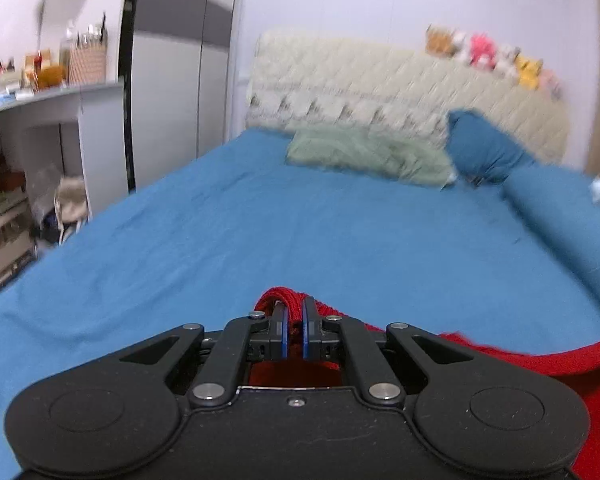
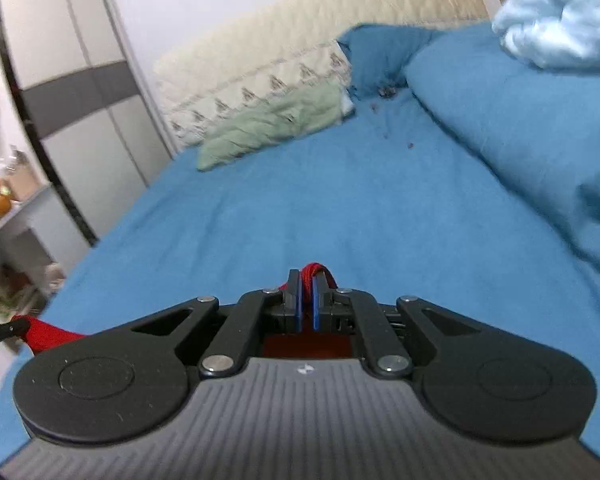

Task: Fold small clothes
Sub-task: 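Lift the hem with both tools and fold it toward the collar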

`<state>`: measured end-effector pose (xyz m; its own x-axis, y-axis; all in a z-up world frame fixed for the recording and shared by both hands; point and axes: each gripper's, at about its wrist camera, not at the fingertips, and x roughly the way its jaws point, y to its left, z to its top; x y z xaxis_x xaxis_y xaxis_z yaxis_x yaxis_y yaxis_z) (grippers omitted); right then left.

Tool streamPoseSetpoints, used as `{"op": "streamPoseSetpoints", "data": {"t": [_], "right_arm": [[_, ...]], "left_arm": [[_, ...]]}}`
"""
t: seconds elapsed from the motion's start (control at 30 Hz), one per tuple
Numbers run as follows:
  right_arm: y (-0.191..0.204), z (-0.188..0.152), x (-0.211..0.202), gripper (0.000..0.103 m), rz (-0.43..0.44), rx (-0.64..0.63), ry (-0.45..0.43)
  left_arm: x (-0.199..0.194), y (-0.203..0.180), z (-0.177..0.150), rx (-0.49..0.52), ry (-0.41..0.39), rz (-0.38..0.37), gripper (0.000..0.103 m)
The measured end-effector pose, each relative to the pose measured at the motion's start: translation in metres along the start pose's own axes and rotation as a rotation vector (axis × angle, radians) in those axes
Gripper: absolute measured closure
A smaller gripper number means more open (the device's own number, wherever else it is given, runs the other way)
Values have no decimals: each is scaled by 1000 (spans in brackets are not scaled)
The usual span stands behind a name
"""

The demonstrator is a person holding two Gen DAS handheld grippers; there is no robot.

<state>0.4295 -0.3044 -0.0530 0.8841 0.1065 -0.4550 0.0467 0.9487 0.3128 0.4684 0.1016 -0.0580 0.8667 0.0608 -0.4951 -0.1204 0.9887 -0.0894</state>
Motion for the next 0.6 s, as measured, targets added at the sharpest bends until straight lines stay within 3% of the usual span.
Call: {"op": "streamPoseSetpoints", "data": {"t": [0.2,0.37,0.43,0.47,0.5,0.53,0.57,0.6], "right_arm": [[-13,-34,97,83,-47,14,67],[-20,-30,138,83,-71,42,73],[-24,-33,144,82,-90,74,73],[-25,-34,147,80,-95,90,75],[-26,-35,148,78,-102,100,77],[-26,-35,147,67,-112,102,76],[-26,-34,143,55,-109,96,75],[-25,-34,137,26,-103,84,62]], "left_arm": [[77,1,-36,-28,86,18,96],[111,8,-36,-64,120,61,96],[120,11,-34,-83,134,55,91],[123,9,-33,-82,135,69,86],[121,10,-32,-79,127,80,73],[117,9,-29,-79,116,86,62],[113,11,-28,-76,99,82,35],[101,13,-27,-66,64,77,23]]}}
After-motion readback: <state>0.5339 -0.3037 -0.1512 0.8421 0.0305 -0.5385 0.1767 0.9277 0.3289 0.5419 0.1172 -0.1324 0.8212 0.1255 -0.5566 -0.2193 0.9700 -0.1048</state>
